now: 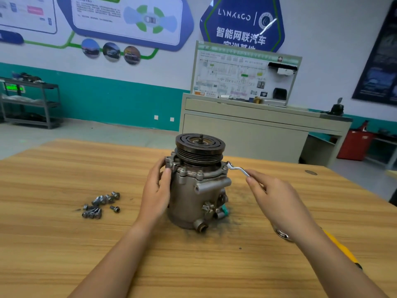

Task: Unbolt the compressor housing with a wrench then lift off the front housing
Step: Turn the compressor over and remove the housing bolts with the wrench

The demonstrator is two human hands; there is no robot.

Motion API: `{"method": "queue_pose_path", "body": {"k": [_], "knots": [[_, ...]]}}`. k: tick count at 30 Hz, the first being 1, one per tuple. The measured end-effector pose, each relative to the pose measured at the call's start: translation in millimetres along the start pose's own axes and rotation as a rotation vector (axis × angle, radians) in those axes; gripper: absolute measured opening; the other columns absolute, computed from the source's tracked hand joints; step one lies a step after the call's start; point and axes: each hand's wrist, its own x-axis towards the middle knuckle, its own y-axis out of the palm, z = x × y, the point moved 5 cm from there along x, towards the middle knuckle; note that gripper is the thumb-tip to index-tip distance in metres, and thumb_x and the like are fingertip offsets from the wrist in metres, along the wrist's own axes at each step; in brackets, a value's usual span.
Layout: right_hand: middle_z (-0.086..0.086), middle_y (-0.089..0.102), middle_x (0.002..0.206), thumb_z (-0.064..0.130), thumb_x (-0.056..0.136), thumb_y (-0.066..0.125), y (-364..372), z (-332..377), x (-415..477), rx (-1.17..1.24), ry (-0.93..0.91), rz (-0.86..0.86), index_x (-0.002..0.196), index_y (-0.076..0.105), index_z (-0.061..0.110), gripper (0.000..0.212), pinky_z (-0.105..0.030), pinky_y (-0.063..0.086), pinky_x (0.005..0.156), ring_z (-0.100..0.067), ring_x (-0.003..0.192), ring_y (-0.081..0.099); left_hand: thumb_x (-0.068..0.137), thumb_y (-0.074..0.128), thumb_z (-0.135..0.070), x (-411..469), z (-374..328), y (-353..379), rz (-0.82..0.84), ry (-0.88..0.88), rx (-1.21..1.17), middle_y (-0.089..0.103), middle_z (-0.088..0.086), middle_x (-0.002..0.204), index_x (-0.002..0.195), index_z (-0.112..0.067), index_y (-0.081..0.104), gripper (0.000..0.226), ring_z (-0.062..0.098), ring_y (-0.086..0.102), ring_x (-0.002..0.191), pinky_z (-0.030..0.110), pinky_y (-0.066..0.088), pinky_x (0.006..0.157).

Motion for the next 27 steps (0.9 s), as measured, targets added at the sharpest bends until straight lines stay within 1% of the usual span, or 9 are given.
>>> {"method": "queue_pose_path", "body": {"k": [2,4,6,8,12,15,18,24,27], "knots": [[0.002,0.068,0.102,0.040,0.097,0.034,2,5,4,-0.116,-0.022,0.038,0.130,0.047,0.038,0.035,-0.036,0.050,0.075,-0.025,0.093,0.061,0.099,0.035,-0.035,-4,-3,4,-0.055,0.036,0.040,0.044,-0.010,0.138,0.139,-0.023,0.040,0.042,-0.001,0.037,0.126,0.023,0.028,0.106],[-0.001,0.067,0.097,0.041,0.098,0.029,1,8,8,-0.254,-0.025,0.072,0.131,0.043,0.038,0.036,-0.035,0.048,0.070,-0.028,0.091,0.060,0.092,0.032,-0.042,-10,-9,8,-0.062,0.105,0.079,0.040,-0.014,0.134,0.138,-0.028,0.036,0.049,-0.005,0.033,0.124,0.017,0.026,0.104],[-0.001,0.059,0.078,0.037,0.100,0.026,-3,13,10,-0.421,-0.077,0.088,0.128,0.041,0.032,0.033,-0.032,0.040,0.058,-0.028,0.079,0.058,0.090,0.030,-0.042,-16,-12,10,-0.046,0.175,0.131,0.035,-0.013,0.136,0.139,-0.028,0.033,0.051,-0.007,0.029,0.126,0.007,0.021,0.104],[0.004,0.040,0.062,0.027,0.101,0.030,-7,25,13,-0.600,-0.162,0.124,0.124,0.041,0.024,0.026,-0.029,0.032,0.048,-0.022,0.063,0.047,0.091,0.030,-0.042,-21,-12,9,-0.041,0.221,0.181,0.028,-0.012,0.142,0.139,-0.027,0.031,0.050,-0.006,0.022,0.132,0.001,0.013,0.104],[0.003,0.027,0.060,0.007,0.094,0.038,-11,47,22,-0.803,-0.257,0.249,0.116,0.044,0.012,0.023,-0.025,0.017,0.040,-0.014,0.049,0.025,0.089,0.028,-0.048,-27,-16,6,-0.050,0.275,0.257,0.016,-0.018,0.146,0.140,-0.032,0.025,0.054,-0.010,0.011,0.136,0.000,0.007,0.104],[0.002,0.028,0.059,0.008,0.095,0.040,-10,48,23,-0.864,-0.300,0.283,0.117,0.042,0.010,0.022,-0.026,0.017,0.040,-0.013,0.047,0.024,0.089,0.028,-0.049,-30,-18,3,-0.047,0.311,0.304,0.009,-0.021,0.148,0.136,-0.041,0.018,0.049,-0.012,0.005,0.136,0.002,0.005,0.105],[0.003,0.032,0.056,0.007,0.092,0.044,-7,39,20,-0.911,-0.315,0.300,0.122,0.035,0.010,0.031,-0.025,0.019,0.038,-0.013,0.044,0.028,0.089,0.028,-0.047,-31,-20,2,-0.055,0.325,0.330,0.006,-0.022,0.148,0.135,-0.042,0.017,0.048,-0.010,0.005,0.137,0.012,0.008,0.108],[0.000,0.030,0.056,-0.002,0.088,0.043,-2,30,30,-0.936,-0.391,0.324,0.139,0.018,0.005,0.057,-0.026,0.019,0.037,-0.015,0.044,0.026,0.091,0.031,-0.037,-30,-24,12,-0.054,0.422,0.384,0.013,-0.008,0.150,0.139,-0.030,0.019,0.050,-0.004,0.008,0.138,0.055,0.021,0.110],[0.001,0.030,0.059,0.013,0.095,0.036,-2,23,37,-0.876,-0.448,0.297,0.145,0.009,0.012,0.057,-0.026,0.023,0.039,-0.014,0.047,0.028,0.090,0.032,-0.040,-31,-21,20,-0.068,0.384,0.359,0.021,-0.007,0.147,0.140,-0.028,0.018,0.053,0.003,0.016,0.137,0.065,0.027,0.105]]}}
